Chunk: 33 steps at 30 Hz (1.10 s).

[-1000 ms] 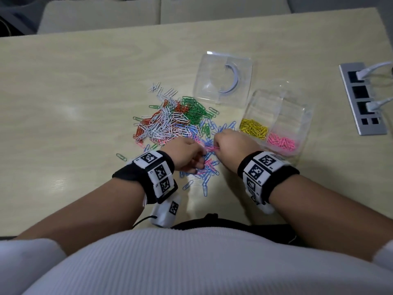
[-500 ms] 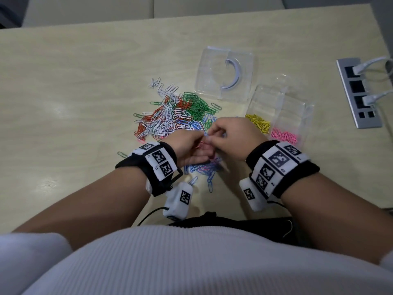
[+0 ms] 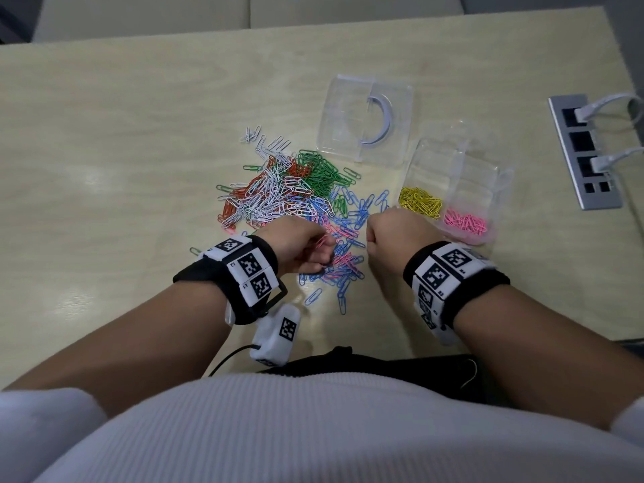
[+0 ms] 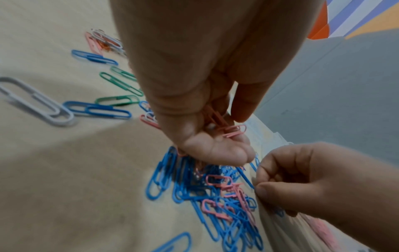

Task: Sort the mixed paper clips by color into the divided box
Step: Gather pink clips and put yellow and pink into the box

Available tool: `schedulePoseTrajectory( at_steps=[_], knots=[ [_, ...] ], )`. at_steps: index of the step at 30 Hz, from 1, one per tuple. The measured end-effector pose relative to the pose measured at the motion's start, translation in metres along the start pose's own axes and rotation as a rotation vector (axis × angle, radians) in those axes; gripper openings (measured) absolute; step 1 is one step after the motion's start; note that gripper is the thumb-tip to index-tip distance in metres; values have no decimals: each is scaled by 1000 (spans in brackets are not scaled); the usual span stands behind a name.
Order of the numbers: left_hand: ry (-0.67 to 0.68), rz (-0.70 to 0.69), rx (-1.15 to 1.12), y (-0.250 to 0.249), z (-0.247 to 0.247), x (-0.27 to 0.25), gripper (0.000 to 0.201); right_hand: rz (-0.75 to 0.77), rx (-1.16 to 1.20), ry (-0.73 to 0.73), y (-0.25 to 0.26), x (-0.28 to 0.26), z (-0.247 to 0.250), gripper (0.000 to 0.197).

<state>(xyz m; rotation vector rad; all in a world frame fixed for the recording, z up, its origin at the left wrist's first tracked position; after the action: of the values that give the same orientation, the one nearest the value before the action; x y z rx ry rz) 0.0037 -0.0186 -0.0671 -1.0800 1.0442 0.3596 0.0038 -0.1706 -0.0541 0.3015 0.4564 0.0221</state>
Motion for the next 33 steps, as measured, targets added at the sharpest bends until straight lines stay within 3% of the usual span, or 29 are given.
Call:
schedulePoseTrajectory(
  at_steps=[2,5,8,11,15,24,26,29,33],
  knots=[
    [6,3,-14,0,-1,0,28,-1,55,-23,2,-2,6,11],
    [22,-11,-60,-3,-7,0,34,29,347,-114,14,-6,21,6],
    [49,-21,-133,-7,-13,-1,31,82,559,-105,29,-1,28,6],
    [46,-18,-137,-8,-11,-2,33,48,416,-136,23,7,27,13],
    [-5,3,-104,-3,0,-1,33,-4,138,-48,16,11,7,11],
    [-28,9,-71,-1,7,-1,33,-109,178,-111,5,12,20,14],
    [-37,8,-72,-1,8,-1,32,-48,166,-138,11,12,19,22],
    [-41,11,-76,-2,8,-1,31,97,123,-97,29,15,7,17],
    [-42,7,-82,-2,8,-2,33,126,21,-81,35,18,-1,11]
  ],
)
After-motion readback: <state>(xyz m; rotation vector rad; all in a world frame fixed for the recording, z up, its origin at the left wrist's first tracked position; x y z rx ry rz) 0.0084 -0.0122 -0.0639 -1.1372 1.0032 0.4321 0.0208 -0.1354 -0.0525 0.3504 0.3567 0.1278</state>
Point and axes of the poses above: each hand's wrist, its own x-axis towards the middle knuckle, its own z-axis out of the back of the hand, y = z × x, the point moved 7 cm from there along x, towards the middle knuckle, and after that the axes turned 9 degrees about x, right-handed, at the moved point
